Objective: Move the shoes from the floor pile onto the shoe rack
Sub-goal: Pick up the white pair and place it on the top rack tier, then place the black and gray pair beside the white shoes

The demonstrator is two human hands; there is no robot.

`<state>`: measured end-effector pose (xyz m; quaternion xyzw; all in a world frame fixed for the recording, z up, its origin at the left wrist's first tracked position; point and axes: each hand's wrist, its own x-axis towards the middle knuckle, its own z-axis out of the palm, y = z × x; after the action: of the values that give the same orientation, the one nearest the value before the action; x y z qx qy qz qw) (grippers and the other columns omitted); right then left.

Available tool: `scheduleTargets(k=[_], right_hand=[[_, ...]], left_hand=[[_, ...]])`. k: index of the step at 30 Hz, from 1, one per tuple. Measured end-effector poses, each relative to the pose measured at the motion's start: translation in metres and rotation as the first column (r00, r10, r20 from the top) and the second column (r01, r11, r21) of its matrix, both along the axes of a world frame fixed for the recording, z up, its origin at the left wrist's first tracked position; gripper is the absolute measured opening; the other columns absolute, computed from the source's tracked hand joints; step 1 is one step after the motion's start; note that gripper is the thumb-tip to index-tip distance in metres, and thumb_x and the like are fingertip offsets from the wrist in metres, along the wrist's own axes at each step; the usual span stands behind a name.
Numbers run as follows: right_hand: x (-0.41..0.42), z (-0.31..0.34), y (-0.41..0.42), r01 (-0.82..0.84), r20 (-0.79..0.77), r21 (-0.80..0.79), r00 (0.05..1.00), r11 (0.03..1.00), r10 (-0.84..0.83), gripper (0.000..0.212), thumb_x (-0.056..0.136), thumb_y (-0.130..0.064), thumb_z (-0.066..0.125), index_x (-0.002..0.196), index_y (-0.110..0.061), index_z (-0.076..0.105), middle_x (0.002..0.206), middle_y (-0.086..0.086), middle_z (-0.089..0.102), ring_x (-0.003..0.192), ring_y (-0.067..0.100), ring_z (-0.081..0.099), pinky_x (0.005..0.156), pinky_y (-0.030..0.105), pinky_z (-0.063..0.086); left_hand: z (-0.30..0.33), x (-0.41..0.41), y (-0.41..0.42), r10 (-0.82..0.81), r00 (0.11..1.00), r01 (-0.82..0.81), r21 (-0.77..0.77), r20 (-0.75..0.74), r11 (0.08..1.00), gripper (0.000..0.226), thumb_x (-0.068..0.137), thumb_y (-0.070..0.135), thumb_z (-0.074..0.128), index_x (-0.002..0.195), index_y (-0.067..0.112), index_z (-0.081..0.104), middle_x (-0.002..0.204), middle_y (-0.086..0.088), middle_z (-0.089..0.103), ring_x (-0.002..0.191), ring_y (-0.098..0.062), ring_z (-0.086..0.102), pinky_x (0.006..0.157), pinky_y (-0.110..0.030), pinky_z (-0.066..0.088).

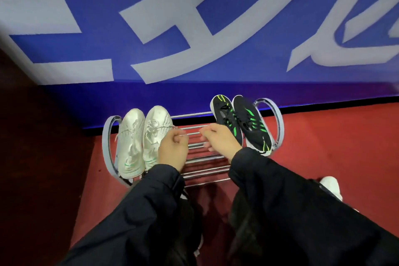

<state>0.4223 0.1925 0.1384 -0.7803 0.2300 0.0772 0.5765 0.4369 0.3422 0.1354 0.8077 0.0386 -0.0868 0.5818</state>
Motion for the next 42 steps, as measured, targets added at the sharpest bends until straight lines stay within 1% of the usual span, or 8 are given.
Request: scheduleTargets(k=[9,18,22,28,31,36,39,42], right_hand=[[-0.094,0.031,-0.140,0.311,0.090,0.055,0.945,0.949,-0.315,0.014,0.098,-0.009,0.052,0.091,-0.006,0.064,0.070,0.007,0.058,0.052,0.016,0.048,0.044,0.020,0.038],[-0.287,-0.151,-0.172,0.767,-0.137,0.077,0.641,0.637,-0.756,0.025,0.081,-0.038,0.054,0.061,-0.028,0.065,0.063,-0.007,0.063,0.064,0.015,0.056,0.068,0.035,0.044],[-0.333,-0.208,-0.177,0.803,-0.264,0.011,0.577,0.595,-0.773,0.026,0.092,-0.022,0.058,0.066,-0.027,0.061,0.068,-0.008,0.065,0.071,0.012,0.059,0.080,0.040,0.053],[-0.353,-0.258,-0.201,0.724,-0.488,-0.112,0.557,0.681,-0.672,0.004,0.090,-0.026,0.059,0.091,-0.027,0.063,0.090,0.002,0.071,0.088,0.025,0.067,0.086,0.037,0.054],[-0.355,-0.278,-0.212,0.616,-0.575,-0.228,0.540,0.754,-0.615,0.031,0.091,-0.026,0.061,0.122,-0.020,0.062,0.125,0.010,0.065,0.114,0.030,0.064,0.095,0.032,0.047],[-0.361,-0.311,-0.218,0.582,-0.605,-0.315,0.486,0.750,-0.631,0.073,0.083,-0.019,0.066,0.149,-0.022,0.035,0.159,0.010,0.030,0.121,0.040,0.060,0.099,0.046,0.048],[-0.365,-0.327,-0.222,0.499,-0.647,-0.331,0.498,0.801,-0.578,0.082,0.084,-0.015,0.063,0.156,-0.023,0.024,0.161,0.009,0.026,0.125,0.042,0.057,0.099,0.047,0.048],[-0.368,-0.338,-0.226,0.359,-0.648,-0.343,0.578,0.868,-0.495,0.063,0.090,-0.039,0.060,0.146,-0.029,0.033,0.146,0.006,0.039,0.124,0.039,0.060,0.092,0.045,0.055]], left_hand=[[0.033,-0.045,-0.171,-0.458,0.889,0.457,0.007,0.022,0.889,0.009,0.082,0.021,0.060,0.079,0.029,0.064,0.082,0.000,0.068,0.080,-0.022,0.064,0.086,-0.039,0.052],[-0.062,-0.184,-0.315,-0.787,0.539,0.842,0.189,-0.299,0.505,0.017,0.085,0.027,0.058,0.098,0.019,0.064,0.089,-0.003,0.066,0.089,-0.022,0.063,0.079,-0.028,0.045],[-0.112,-0.217,-0.321,-0.797,0.437,0.896,0.278,-0.416,0.347,0.016,0.088,0.029,0.061,0.101,0.020,0.066,0.103,-0.005,0.074,0.102,-0.025,0.068,0.089,-0.031,0.051],[-0.150,-0.215,-0.290,-0.740,0.328,0.936,0.305,-0.586,0.174,0.029,0.081,0.040,0.055,0.101,0.023,0.066,0.100,0.002,0.073,0.104,-0.023,0.066,0.096,-0.037,0.049],[-0.156,-0.208,-0.294,-0.744,0.345,0.931,0.311,-0.572,0.192,0.013,0.086,0.036,0.060,0.092,0.025,0.063,0.091,0.001,0.070,0.100,-0.025,0.066,0.095,-0.038,0.049],[-0.152,-0.208,-0.291,-0.736,0.337,0.940,0.257,-0.588,0.224,0.006,0.090,0.033,0.061,0.092,0.028,0.063,0.084,0.002,0.068,0.088,-0.023,0.067,0.091,-0.038,0.052],[-0.152,-0.202,-0.284,-0.702,0.347,0.933,0.305,-0.622,0.191,0.014,0.090,0.031,0.062,0.101,0.023,0.066,0.102,-0.002,0.072,0.100,-0.021,0.066,0.096,-0.033,0.048],[-0.152,-0.198,-0.287,-0.671,0.379,0.924,0.295,-0.638,0.242,0.015,0.090,0.032,0.061,0.101,0.023,0.066,0.098,-0.002,0.072,0.097,-0.024,0.067,0.094,-0.037,0.051]])
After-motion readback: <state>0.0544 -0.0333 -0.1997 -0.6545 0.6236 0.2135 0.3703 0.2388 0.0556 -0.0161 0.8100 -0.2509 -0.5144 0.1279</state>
